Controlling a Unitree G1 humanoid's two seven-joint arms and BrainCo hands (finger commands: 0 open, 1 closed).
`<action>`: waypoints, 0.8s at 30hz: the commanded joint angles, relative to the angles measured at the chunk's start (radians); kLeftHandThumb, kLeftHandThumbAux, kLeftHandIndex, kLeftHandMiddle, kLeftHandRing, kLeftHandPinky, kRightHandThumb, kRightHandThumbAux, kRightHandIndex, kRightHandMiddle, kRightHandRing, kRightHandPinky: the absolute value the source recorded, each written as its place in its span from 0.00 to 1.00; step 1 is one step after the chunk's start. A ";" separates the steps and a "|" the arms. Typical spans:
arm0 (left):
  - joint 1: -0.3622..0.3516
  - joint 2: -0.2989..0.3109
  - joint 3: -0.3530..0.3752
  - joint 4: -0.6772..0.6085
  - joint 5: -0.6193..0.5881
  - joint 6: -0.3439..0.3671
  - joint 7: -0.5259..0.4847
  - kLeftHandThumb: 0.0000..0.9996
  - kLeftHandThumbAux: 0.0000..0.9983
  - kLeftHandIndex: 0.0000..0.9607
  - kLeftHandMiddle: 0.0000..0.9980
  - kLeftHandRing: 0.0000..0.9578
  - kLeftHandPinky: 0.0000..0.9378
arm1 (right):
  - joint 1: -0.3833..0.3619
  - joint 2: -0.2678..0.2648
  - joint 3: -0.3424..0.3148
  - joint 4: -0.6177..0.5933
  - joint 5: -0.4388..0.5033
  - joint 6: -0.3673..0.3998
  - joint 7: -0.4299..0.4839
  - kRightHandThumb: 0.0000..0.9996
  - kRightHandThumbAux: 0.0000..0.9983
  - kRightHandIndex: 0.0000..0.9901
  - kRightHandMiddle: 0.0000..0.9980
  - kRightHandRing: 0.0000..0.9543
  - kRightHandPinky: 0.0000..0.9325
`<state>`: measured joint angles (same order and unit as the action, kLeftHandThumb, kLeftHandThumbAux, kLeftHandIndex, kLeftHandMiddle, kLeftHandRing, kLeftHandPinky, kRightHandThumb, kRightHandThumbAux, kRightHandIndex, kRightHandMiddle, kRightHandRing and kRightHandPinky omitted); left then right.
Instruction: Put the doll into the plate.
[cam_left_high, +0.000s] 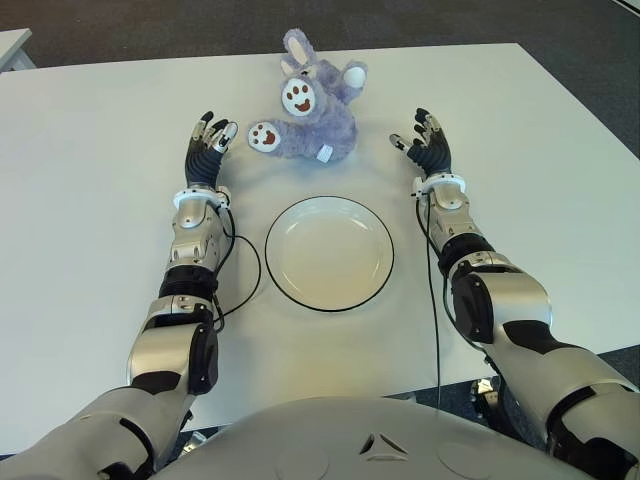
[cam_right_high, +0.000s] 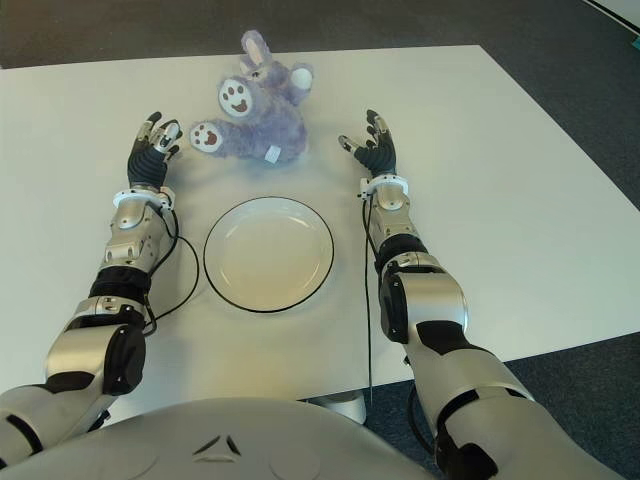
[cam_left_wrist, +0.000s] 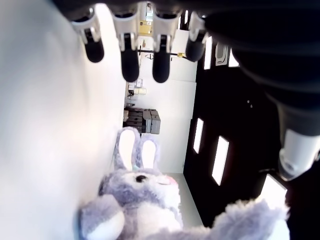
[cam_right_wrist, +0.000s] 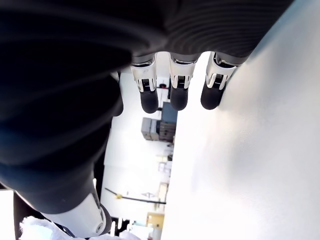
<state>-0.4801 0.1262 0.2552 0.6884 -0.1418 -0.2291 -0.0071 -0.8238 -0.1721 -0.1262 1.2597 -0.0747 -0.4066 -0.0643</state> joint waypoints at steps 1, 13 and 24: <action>0.027 0.007 -0.004 0.009 0.018 -0.016 0.020 0.00 0.54 0.00 0.18 0.16 0.04 | 0.098 0.031 0.000 0.066 -0.001 0.084 0.008 0.30 0.81 0.08 0.02 0.00 0.03; 0.038 0.014 -0.009 -0.017 0.057 -0.048 0.073 0.00 0.54 0.00 0.17 0.15 0.04 | 0.100 0.030 0.001 0.066 -0.004 0.082 0.013 0.25 0.81 0.08 0.02 0.00 0.03; 0.057 0.026 -0.022 -0.055 0.097 -0.082 0.102 0.00 0.54 0.00 0.15 0.13 0.02 | 0.100 0.030 0.004 0.066 -0.006 0.082 0.008 0.28 0.82 0.08 0.02 0.00 0.03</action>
<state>-0.4445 0.1422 0.2475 0.6509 -0.0657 -0.2971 0.0802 -0.8236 -0.1718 -0.1278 1.2597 -0.0750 -0.4066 -0.0643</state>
